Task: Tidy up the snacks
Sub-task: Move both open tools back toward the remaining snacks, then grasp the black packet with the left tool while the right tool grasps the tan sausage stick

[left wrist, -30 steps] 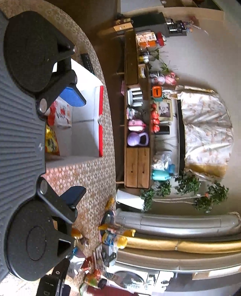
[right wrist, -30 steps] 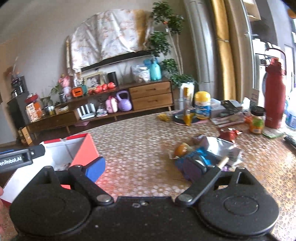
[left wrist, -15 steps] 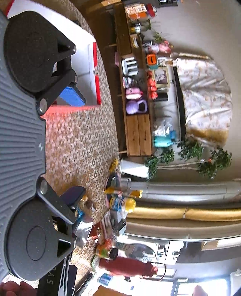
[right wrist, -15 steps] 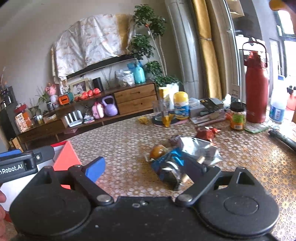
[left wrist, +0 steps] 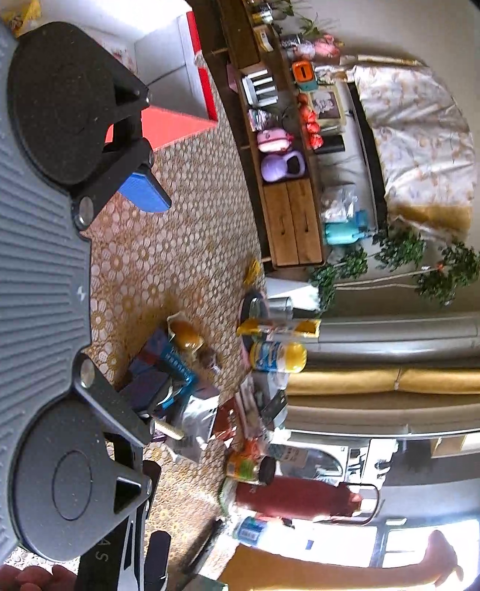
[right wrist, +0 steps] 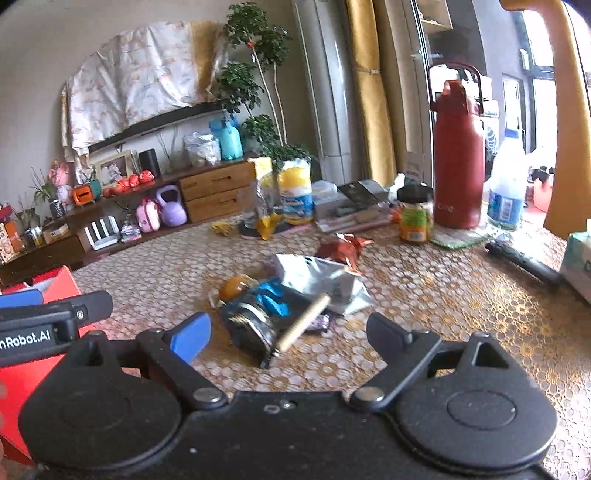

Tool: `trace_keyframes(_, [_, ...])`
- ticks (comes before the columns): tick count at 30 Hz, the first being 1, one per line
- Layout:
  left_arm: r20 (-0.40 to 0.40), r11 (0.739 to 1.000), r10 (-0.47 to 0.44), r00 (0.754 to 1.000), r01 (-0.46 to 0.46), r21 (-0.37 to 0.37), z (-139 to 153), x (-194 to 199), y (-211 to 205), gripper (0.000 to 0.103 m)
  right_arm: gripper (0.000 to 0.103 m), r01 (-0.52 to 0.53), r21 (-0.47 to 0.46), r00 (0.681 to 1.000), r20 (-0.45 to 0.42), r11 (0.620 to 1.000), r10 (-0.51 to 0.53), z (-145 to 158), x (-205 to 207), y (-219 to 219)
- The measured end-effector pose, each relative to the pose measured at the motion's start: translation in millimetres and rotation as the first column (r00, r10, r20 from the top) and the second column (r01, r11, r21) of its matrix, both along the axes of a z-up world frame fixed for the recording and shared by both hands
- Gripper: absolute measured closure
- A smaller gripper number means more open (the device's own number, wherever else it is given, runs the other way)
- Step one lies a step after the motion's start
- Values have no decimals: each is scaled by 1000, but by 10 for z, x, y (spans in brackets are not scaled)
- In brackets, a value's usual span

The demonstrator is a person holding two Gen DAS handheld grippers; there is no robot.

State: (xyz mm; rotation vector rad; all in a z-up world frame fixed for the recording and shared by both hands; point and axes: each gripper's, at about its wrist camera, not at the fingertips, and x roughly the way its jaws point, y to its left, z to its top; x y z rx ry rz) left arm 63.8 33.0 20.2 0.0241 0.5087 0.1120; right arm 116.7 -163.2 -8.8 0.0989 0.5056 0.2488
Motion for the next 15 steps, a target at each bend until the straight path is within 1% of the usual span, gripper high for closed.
trace_keyframes(4, [-15,1000,-22,1000,22,12,-118,113,-79,9,11,17,-18,1000,-8,1000,-18,-99,50,-83])
trace_keyframes(10, [-25,998,-56,998,56,15,-283,324,-205,9,11,42,-42,999,-2,998,-42,-167,181,-215])
trace_keyframes(15, [-37,997,-78,996,78,-1,-411,488,-288,9,11,54,-54,999,4,997,-54,-221,328,-304])
